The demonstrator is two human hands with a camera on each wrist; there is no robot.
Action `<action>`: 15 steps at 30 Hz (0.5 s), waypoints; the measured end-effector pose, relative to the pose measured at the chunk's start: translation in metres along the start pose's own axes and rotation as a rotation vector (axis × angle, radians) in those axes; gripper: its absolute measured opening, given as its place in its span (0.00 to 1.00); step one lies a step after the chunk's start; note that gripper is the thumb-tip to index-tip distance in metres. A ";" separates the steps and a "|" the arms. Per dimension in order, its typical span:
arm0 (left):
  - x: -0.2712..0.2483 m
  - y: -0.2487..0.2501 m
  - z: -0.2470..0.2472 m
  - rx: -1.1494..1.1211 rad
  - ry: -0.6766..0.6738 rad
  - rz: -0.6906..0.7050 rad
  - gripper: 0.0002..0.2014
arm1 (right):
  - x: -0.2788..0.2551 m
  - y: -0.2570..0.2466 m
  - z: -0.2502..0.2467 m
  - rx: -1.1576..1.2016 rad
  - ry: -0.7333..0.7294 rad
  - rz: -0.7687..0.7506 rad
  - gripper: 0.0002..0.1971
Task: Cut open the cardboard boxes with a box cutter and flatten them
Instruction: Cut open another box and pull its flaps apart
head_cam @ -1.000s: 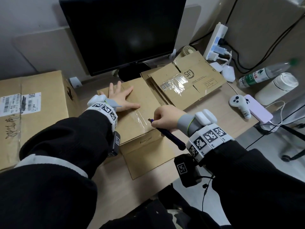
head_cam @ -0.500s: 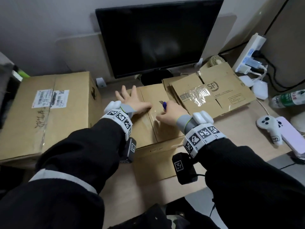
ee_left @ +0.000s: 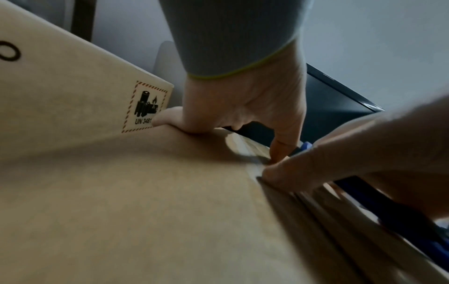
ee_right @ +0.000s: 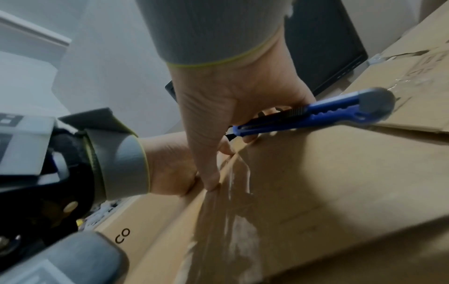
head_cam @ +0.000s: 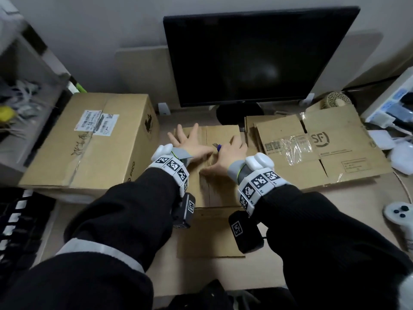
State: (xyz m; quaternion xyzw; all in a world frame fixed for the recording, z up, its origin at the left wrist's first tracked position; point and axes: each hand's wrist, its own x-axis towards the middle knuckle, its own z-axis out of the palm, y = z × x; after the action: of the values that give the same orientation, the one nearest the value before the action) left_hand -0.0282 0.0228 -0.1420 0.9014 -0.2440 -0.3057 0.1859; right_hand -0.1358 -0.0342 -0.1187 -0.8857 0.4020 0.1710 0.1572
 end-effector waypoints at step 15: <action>0.003 0.003 0.002 0.079 -0.061 -0.017 0.57 | 0.002 0.029 0.001 -0.066 -0.008 -0.167 0.52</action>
State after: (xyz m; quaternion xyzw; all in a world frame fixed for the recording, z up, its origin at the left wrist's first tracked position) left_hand -0.0283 0.0187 -0.1434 0.9003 -0.2537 -0.3246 0.1402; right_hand -0.1565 -0.0532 -0.1247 -0.9201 0.3203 0.1741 0.1430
